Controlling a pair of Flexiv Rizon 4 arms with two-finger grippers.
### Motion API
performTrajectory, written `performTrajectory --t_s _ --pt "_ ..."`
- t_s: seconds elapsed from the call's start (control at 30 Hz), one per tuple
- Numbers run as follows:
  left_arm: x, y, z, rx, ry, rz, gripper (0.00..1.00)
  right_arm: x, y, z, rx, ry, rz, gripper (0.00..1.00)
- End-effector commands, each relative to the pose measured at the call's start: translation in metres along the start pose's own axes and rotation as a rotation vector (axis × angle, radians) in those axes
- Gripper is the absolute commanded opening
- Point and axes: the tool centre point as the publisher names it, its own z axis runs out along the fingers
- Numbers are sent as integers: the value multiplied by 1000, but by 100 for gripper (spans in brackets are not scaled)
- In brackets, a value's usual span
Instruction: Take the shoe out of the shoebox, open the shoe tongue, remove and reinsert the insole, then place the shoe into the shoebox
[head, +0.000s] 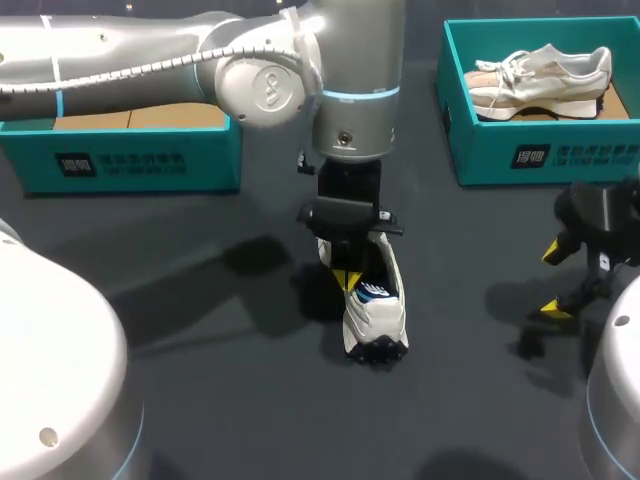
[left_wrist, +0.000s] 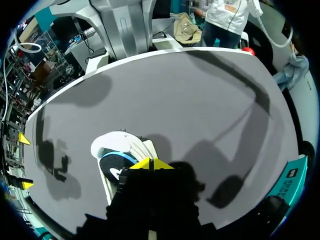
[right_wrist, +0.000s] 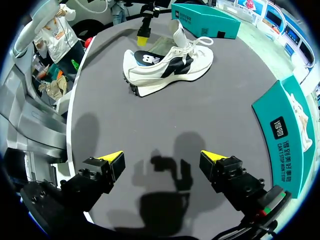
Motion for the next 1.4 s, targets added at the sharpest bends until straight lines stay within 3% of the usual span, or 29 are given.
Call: performTrajectory --t_s 0.03,0.3,0.6,0.87,1.0,1.27,1.4 --pt "-10 4 13 0 -8 -1 0 2 0 0 2 -3 1 100" --pt "-24 13 17 -4 -22 -15 0 2 0 0 2 -3 1 100" --pt "-22 25 42 7 22 -58 0 2 0 0 2 -3 1 100" --pt "-14 15 7 -12 -102 -45 0 2 0 0 2 -3 1 100" --pt "-19 8 3 -3 -143 -30 0 2 0 0 2 -3 1 100" --pt "-47 0 27 29 -144 -25 0 2 0 0 2 -3 1 100" --pt "-51 0 39 21 -120 -35 0 2 0 0 2 -3 1 100"
